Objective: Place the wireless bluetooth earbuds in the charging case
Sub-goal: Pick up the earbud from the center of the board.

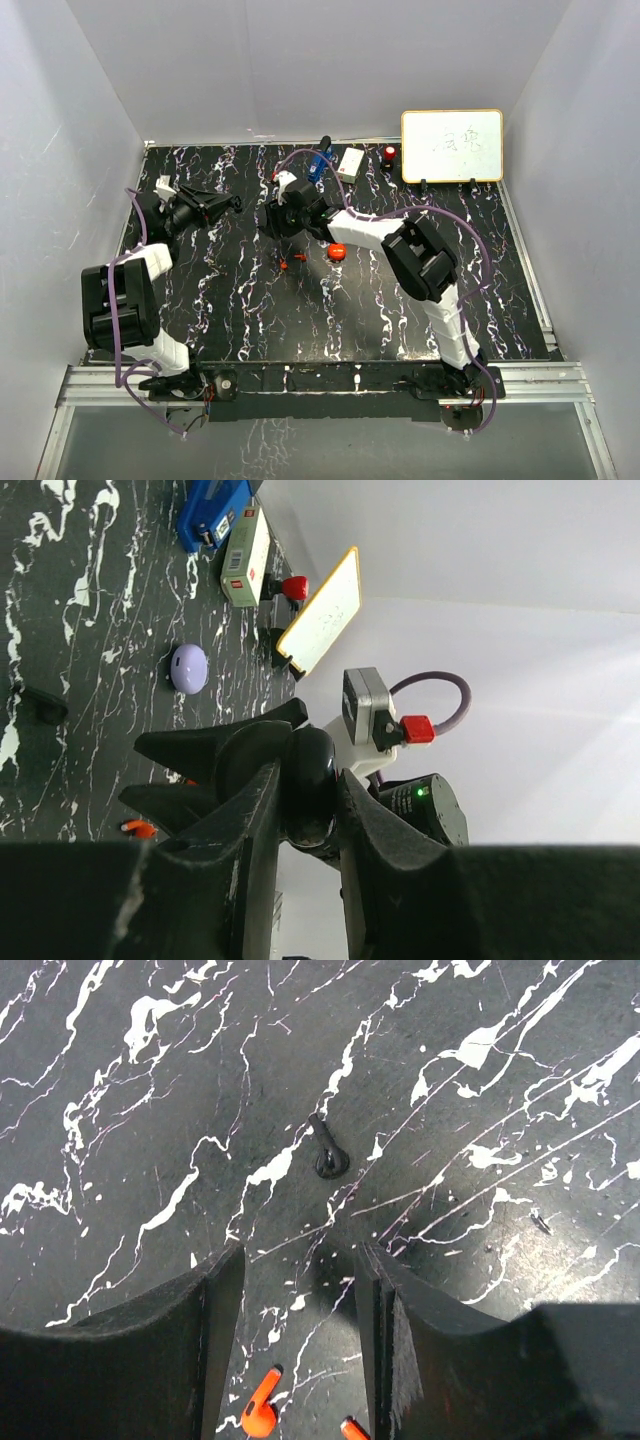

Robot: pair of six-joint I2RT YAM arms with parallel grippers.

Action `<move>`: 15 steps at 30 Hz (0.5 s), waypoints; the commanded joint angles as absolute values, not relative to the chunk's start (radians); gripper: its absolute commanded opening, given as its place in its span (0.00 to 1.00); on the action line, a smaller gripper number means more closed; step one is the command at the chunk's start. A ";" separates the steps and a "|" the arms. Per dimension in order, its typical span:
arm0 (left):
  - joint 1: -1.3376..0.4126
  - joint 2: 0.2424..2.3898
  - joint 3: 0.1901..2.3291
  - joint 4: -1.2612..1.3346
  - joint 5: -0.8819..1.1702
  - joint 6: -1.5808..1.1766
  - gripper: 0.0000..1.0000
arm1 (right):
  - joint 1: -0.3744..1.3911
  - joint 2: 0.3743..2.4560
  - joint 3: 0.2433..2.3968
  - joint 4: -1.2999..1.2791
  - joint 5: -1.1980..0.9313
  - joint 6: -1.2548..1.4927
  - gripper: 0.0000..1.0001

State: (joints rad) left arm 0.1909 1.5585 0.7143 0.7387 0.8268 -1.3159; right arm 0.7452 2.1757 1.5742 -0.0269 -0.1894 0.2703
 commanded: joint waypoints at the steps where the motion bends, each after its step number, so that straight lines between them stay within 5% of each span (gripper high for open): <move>1: 0.205 1.511 0.697 0.728 0.840 -1.302 0.00 | 0.749 2.213 1.652 0.003 -0.165 0.328 0.45; 15: 0.235 1.497 0.692 0.721 0.860 -1.299 0.00 | 0.767 2.311 1.735 0.002 -0.103 0.392 0.42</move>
State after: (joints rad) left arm 0.2192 1.5574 0.6930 0.7250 0.8291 -1.3083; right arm 0.7544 2.2959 1.6745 -0.0338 -0.1474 0.3714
